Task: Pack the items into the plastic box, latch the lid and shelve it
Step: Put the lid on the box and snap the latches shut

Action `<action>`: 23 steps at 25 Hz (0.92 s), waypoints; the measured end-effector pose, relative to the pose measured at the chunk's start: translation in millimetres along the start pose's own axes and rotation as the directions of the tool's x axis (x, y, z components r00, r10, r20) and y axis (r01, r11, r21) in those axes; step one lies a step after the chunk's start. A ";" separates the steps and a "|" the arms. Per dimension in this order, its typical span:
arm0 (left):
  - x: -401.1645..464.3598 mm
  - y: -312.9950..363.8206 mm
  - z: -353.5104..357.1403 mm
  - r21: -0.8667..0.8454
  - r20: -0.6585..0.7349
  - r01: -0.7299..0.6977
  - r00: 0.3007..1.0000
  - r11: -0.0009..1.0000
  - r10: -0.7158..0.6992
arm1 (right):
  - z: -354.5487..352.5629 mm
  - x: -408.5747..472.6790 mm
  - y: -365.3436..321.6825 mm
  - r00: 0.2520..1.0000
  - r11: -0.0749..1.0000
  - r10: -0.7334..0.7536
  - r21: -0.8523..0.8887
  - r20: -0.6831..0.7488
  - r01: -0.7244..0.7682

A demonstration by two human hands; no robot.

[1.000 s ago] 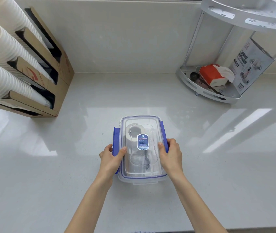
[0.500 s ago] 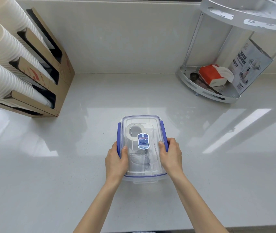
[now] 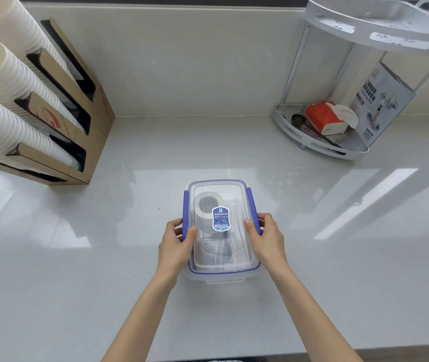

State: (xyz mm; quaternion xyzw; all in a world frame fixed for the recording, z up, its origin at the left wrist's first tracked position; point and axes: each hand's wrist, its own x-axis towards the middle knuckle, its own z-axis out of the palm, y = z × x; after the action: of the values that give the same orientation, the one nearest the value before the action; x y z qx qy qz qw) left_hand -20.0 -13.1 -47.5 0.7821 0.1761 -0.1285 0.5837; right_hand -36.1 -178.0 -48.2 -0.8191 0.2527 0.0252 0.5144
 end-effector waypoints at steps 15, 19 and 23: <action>7.6 31.8 13.6 -0.310 0.253 0.179 0.962 0.934 -0.101 | -64.0 11.8 -7.4 0.997 0.981 -0.013 0.195 0.072 -0.001; 9.0 71.6 27.4 -0.353 0.297 0.108 0.955 0.929 0.002 | -100.2 28.0 -28.6 0.997 0.974 -0.068 0.220 0.028 0.060; 8.4 111.8 40.7 -0.418 0.339 0.051 0.935 0.907 0.104 | -139.8 44.0 -59.5 0.988 0.962 -0.157 0.226 -0.007 0.154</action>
State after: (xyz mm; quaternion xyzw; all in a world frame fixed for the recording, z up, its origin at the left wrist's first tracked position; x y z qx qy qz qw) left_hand 35.3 -79.7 34.5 0.6046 0.0808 -0.2181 0.7618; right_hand -2.2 -294.2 53.5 -0.7724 0.1859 -0.0397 0.6060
